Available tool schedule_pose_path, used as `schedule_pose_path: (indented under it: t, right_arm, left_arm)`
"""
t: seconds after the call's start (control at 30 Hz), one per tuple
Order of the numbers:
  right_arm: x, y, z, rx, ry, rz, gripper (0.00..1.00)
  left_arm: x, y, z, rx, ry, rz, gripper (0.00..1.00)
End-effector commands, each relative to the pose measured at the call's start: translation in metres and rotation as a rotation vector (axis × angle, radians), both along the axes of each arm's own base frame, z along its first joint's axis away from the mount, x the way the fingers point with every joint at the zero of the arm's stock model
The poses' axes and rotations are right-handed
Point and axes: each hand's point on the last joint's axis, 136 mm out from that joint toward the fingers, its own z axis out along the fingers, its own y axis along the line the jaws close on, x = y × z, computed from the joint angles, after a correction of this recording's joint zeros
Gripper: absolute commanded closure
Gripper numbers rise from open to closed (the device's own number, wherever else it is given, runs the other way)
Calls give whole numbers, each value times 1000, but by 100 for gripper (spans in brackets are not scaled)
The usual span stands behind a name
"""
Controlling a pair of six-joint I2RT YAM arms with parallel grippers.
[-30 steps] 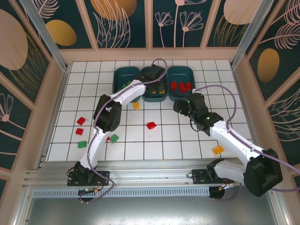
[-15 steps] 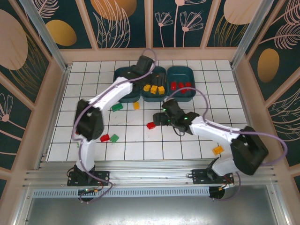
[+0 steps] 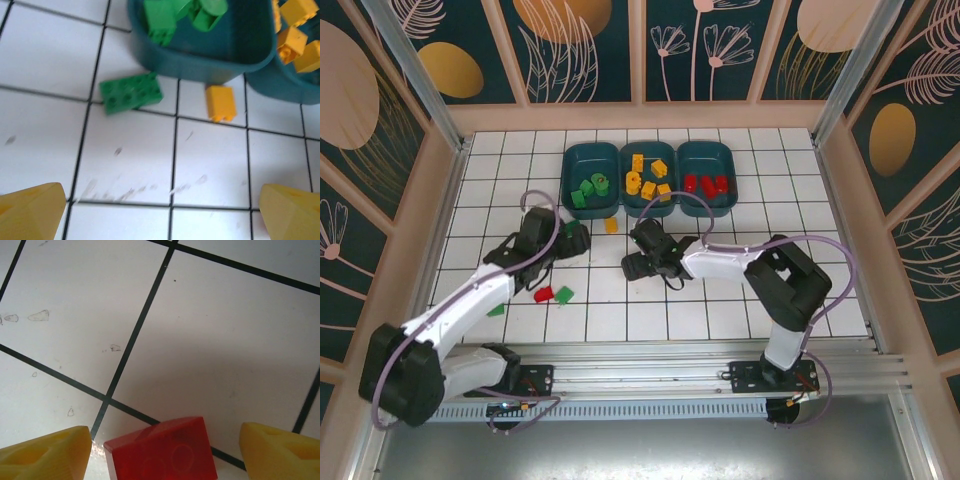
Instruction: Sort the legos into containers by color
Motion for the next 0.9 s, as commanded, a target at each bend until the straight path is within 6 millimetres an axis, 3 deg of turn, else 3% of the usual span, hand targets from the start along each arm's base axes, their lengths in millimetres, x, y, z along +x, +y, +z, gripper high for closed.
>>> schedule_pose_path:
  t: [0.0, 0.23, 0.43, 0.57, 0.87]
  right_arm:
    - [9, 11, -3, 19, -21, -11, 27]
    - [5, 7, -16, 11, 3, -46, 42]
    - [6, 0, -3, 15, -37, -85, 59]
    - [12, -1, 16, 39, -83, -109, 64]
    - [34, -6, 69, 119, -178, -140, 67]
  left_arm:
    - [4, 6, 46, -88, -133, 60, 1]
    - [1, 26, 79, -28, -173, 120, 2]
    - [-7, 45, 104, -40, -212, 208, 2]
    - [-11, 51, 101, -57, -204, 249, 1]
    - [-12, 46, 73, -137, -121, 299, 2]
